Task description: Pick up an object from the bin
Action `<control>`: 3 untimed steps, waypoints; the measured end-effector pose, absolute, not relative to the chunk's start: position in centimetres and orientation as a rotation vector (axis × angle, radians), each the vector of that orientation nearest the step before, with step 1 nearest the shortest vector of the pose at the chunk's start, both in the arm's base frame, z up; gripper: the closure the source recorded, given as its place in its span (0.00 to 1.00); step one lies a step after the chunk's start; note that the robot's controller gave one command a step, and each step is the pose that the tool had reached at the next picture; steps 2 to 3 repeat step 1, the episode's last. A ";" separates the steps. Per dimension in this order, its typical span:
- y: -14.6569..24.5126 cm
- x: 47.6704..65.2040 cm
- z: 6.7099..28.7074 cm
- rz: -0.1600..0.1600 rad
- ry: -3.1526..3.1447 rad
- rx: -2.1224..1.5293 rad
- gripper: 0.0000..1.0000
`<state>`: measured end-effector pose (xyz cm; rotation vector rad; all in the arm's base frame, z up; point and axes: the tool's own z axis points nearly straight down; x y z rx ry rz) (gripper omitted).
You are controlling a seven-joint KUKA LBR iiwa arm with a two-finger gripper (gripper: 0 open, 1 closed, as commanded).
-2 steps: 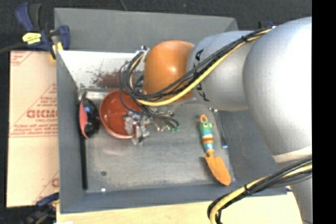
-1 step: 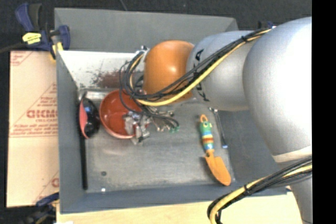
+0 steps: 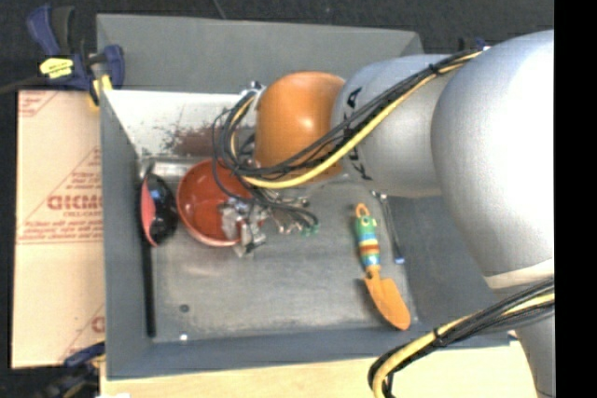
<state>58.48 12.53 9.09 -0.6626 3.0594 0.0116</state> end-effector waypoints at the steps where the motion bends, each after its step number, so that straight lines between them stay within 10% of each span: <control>1: 12.5 58.5 9.1 0.012 3.060 -0.662 1.00; 3: 12.5 58.5 9.1 0.012 3.060 -0.662 1.00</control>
Offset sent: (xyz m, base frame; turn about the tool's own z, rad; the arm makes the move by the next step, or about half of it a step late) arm 0.0000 0.0000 0.0000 0.0000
